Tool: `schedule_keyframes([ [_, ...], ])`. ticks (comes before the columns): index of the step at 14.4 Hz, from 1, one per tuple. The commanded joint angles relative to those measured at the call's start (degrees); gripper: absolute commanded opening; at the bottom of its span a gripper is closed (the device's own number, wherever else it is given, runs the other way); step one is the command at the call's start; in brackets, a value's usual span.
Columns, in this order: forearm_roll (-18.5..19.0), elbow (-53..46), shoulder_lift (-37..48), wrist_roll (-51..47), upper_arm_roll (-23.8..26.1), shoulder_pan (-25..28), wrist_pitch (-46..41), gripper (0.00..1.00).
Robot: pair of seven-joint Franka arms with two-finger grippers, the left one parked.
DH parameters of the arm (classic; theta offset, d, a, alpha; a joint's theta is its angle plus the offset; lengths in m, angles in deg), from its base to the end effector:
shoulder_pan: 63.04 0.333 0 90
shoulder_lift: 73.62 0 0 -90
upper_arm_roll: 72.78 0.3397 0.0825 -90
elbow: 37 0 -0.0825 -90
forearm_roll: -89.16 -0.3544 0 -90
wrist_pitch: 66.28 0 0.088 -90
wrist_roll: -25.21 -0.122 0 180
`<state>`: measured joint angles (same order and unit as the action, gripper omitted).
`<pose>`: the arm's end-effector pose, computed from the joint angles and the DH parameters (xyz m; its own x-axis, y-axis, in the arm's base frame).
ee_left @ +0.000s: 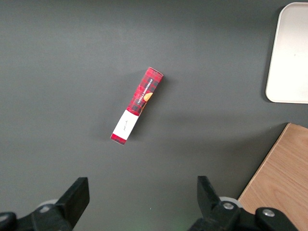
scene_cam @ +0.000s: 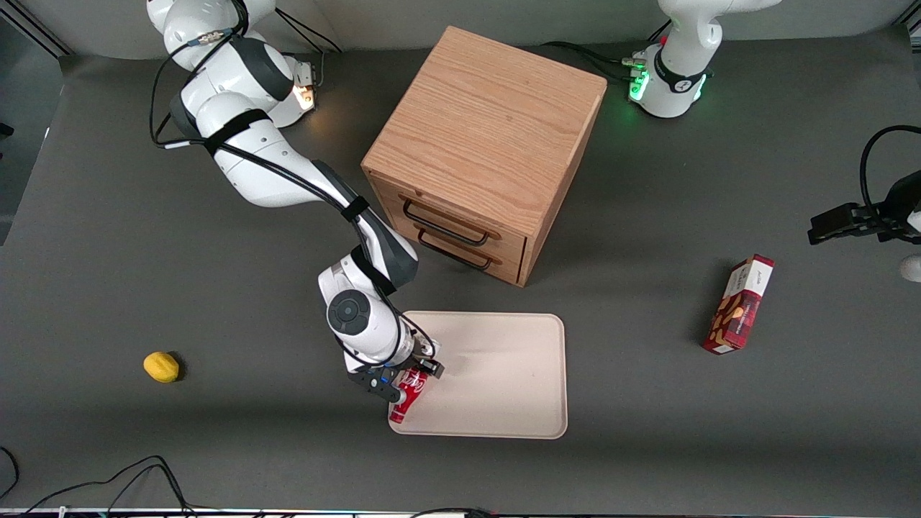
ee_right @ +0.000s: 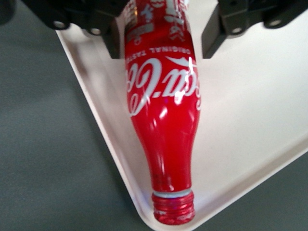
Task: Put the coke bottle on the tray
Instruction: 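Lower the bottle onto the tray and open the right gripper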
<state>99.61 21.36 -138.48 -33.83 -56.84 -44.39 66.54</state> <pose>0.7025 0.3713 0.1877 0.8782 -0.4779 0.0192 -0.4627 -0.8591 -0.2188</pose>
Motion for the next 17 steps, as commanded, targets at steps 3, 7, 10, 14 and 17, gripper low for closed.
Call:
schedule_keyframes([
  [3,1.41,-1.31,-0.45,0.77,-0.21,0.25,-0.02,1.00],
  [7,1.41,-1.31,-0.45,0.77,-0.30,0.25,-0.02,1.00],
  [10,1.41,-1.31,-0.36,0.86,-0.21,0.25,-0.11,1.00],
  [14,1.41,-1.40,2.79,1.38,0.23,-0.10,-0.90,1.00],
  [17,2.19,-1.31,9.02,3.74,0.58,-0.63,-5.98,1.00],
])
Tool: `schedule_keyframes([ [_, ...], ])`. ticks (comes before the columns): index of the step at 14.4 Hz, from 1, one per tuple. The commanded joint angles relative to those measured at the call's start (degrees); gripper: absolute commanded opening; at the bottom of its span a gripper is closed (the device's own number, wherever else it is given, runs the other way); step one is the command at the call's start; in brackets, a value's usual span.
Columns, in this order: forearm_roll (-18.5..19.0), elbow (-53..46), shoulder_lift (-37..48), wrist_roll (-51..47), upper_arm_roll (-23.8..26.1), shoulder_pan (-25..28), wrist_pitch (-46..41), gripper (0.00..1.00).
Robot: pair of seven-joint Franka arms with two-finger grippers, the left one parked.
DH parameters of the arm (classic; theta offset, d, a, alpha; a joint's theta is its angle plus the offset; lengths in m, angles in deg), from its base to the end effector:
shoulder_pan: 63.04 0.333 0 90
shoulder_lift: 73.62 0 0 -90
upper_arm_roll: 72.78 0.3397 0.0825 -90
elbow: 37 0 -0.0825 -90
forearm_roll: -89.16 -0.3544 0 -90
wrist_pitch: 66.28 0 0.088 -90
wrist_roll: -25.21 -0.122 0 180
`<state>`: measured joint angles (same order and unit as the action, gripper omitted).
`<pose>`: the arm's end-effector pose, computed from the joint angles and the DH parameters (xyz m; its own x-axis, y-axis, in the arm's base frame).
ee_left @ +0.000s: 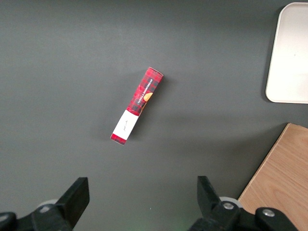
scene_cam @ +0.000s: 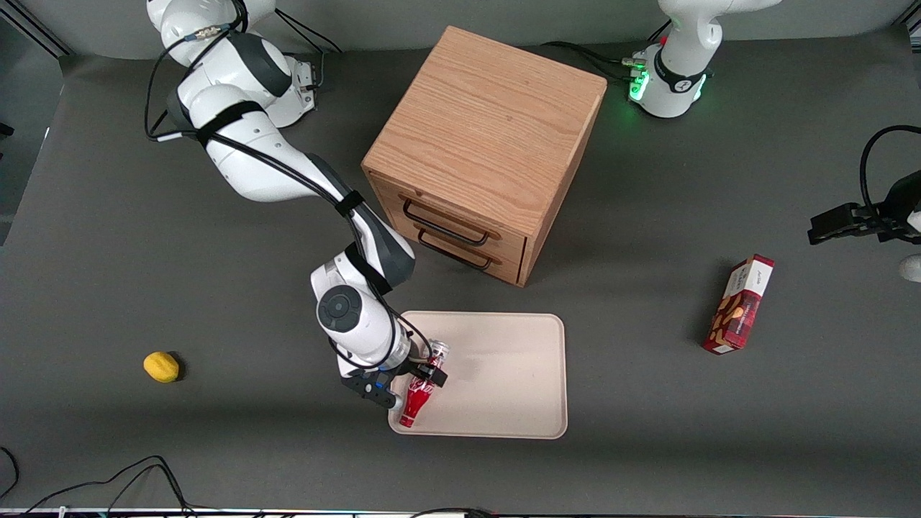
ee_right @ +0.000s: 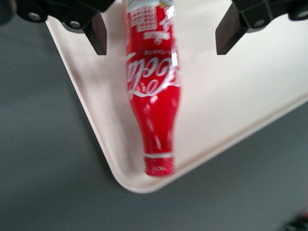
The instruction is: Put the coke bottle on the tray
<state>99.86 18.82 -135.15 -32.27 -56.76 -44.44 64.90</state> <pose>0.7166 0.3714 0.2505 0.8838 -0.4612 0.0788 -0.4271 -0.8639 -0.2669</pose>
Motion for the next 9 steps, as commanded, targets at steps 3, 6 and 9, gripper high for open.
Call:
schedule_keyframes([
  [3,1.96,1.40,15.27,7.72,0.50,-1.98,-16.09,1.00],
  [6,1.52,5.86,29.40,11.85,1.11,-5.22,-28.66,1.00],
  [9,-1.89,9.82,41.72,22.46,0.68,-8.65,-42.99,1.00],
])
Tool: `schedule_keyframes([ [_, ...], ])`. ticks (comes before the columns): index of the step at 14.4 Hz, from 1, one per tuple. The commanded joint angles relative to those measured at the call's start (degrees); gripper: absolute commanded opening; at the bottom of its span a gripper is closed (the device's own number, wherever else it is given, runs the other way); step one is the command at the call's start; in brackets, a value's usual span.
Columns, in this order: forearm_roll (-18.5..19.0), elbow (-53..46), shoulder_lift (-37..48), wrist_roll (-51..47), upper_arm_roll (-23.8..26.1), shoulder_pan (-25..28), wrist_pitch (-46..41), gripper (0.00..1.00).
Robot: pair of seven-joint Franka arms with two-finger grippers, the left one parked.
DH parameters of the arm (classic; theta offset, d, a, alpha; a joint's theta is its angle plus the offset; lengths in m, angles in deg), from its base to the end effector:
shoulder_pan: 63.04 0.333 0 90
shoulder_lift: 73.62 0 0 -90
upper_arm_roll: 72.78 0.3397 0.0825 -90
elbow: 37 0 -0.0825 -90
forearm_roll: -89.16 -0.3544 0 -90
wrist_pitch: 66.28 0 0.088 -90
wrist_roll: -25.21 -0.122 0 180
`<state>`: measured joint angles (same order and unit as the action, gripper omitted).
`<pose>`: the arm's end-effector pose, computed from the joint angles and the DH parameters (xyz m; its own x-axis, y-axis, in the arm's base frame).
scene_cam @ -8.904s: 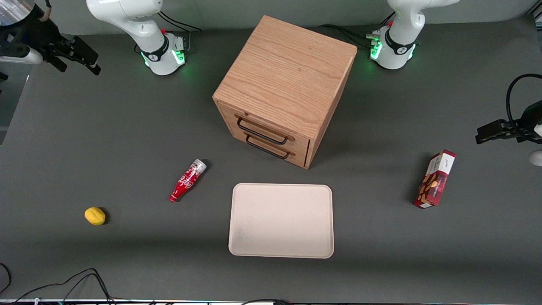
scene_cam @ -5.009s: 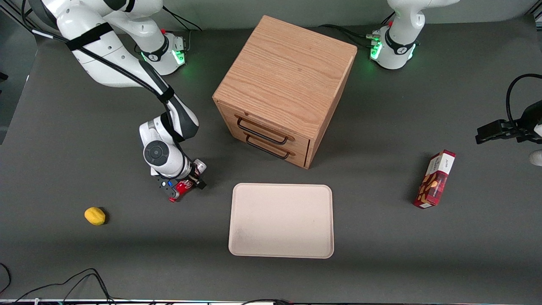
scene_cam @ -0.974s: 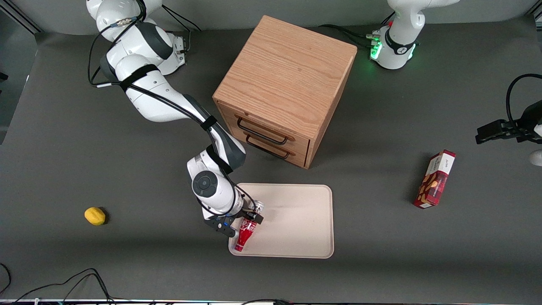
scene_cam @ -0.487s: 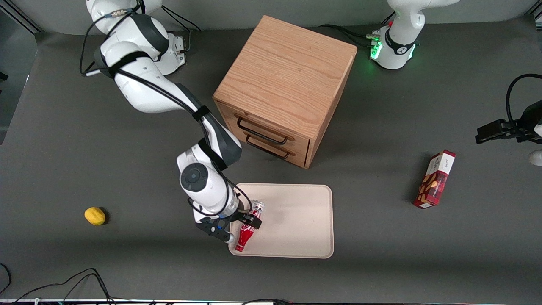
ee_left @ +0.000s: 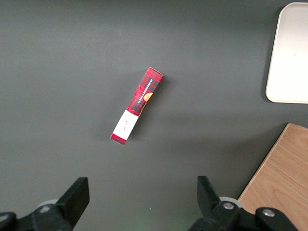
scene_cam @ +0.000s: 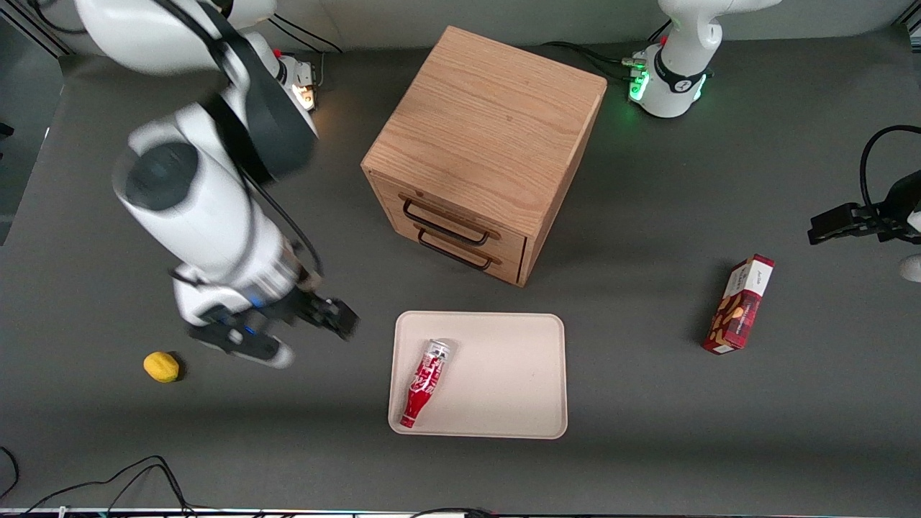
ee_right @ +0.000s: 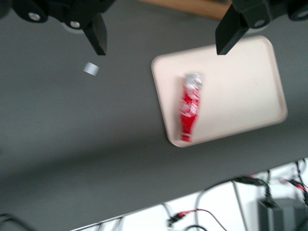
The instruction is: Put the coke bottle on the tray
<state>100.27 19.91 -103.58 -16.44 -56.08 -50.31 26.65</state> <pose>0.6369 0.2619 0.5848 0.9577 -0.2592 0.1248 -0.2555 -0.9658 -0.0449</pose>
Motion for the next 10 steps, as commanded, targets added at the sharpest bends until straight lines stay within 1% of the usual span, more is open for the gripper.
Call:
schedule_keyframes([
  [1,-4.50,11.96,14.80,9.98,-0.61,-4.37,-6.61,1.00],
  [3,-8.02,22.31,26.21,16.31,-6.82,-4.82,-8.03,1.00],
  [4,-10.47,28.11,31.75,19.65,-9.99,-4.74,-8.03,1.00],
  [5,-11.72,33.91,36.85,22.56,-13.15,-4.73,-7.60,1.00],
  [6,-11.73,38.84,40.82,24.93,-15.71,-4.56,-7.25,1.00],
  [7,-11.73,42.02,43.47,25.74,-17.12,-4.56,-6.89,1.00],
  [9,-11.73,46.08,46.12,25.84,-18.98,-4.56,-6.37,1.00],
  [10,-11.73,46.36,46.57,25.84,-19.25,-4.56,-6.80,1.00],
])
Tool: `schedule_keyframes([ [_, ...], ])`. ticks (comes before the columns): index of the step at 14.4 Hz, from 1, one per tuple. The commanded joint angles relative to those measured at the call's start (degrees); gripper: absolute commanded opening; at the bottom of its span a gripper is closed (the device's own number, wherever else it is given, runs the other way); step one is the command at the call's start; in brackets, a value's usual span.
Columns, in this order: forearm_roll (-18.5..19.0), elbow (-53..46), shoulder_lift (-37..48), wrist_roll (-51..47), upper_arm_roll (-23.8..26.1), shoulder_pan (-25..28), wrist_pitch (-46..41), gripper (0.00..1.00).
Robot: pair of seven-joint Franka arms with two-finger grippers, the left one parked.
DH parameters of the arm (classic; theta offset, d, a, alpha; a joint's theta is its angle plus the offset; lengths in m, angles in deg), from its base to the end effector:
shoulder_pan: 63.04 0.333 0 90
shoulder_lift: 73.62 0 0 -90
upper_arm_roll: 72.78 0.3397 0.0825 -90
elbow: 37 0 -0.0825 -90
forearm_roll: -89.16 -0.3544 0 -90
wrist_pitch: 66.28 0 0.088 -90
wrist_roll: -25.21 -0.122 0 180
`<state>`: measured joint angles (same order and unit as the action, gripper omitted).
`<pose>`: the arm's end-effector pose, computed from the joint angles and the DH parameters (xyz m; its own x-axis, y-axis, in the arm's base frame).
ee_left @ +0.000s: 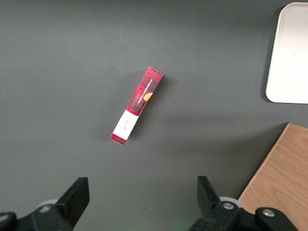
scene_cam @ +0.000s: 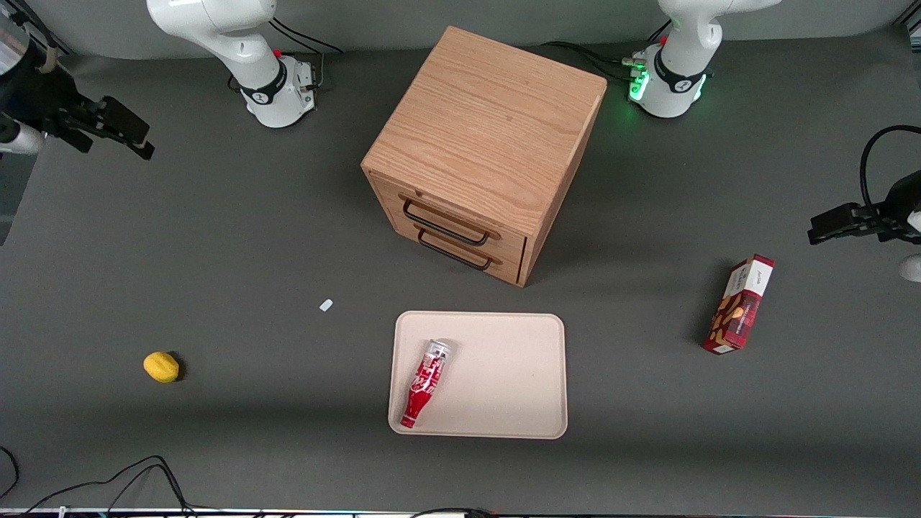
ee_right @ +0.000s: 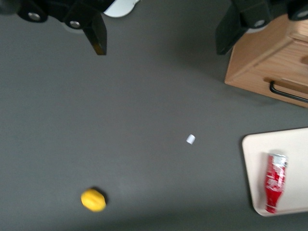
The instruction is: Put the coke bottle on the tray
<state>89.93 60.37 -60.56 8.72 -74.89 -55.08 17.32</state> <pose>0.4328 0.0401 0.6766 0.9827 -0.1851 -0.0106 -0.1850 -0.9827 0.0084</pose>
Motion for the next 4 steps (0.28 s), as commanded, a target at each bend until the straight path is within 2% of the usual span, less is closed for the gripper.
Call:
schedule_keyframes([
  [1,-0.86,5.21,3.11,1.20,-0.35,0.39,1.83,1.00],
  [4,-1.39,-1.01,-1.01,0.76,-0.44,0.57,-1.59,1.00],
])
